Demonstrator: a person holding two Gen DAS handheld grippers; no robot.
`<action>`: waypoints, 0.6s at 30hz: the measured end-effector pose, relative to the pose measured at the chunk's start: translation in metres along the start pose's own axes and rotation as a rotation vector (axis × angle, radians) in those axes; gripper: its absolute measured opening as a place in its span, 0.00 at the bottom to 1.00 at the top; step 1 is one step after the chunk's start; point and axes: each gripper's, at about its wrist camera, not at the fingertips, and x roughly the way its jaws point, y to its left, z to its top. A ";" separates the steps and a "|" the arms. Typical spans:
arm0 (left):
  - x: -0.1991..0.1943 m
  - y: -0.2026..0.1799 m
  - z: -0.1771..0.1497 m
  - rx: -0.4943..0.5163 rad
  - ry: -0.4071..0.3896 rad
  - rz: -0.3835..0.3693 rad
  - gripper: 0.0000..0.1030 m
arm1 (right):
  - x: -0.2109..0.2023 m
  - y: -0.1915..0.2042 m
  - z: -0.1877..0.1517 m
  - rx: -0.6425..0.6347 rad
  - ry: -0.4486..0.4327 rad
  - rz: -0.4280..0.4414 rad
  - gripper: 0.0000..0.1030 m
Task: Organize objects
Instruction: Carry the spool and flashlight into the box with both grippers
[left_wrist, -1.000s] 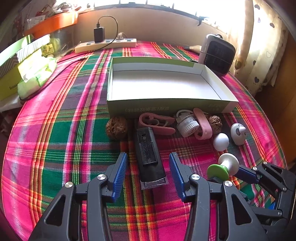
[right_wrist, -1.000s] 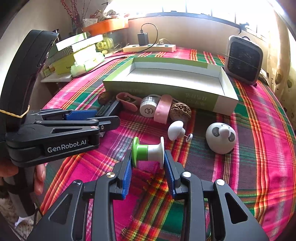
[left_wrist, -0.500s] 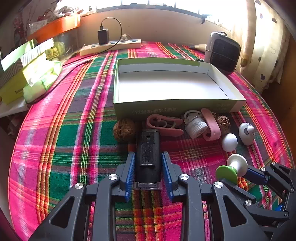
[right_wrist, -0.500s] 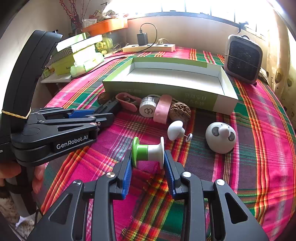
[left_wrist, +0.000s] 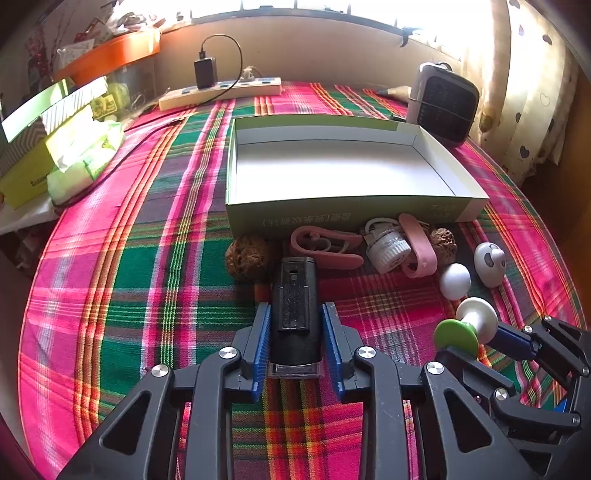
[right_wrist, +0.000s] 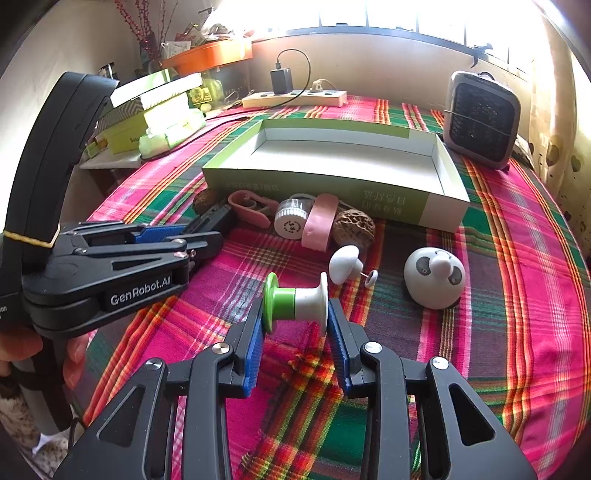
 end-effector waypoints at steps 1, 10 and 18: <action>-0.001 -0.001 0.000 0.003 -0.002 0.001 0.24 | 0.000 0.000 0.000 0.001 -0.001 -0.001 0.33; -0.017 -0.005 0.004 0.011 -0.024 -0.018 0.24 | -0.010 -0.001 0.008 -0.001 -0.025 -0.005 0.33; -0.025 -0.008 0.014 0.018 -0.047 -0.034 0.24 | -0.016 -0.006 0.020 0.004 -0.049 -0.030 0.33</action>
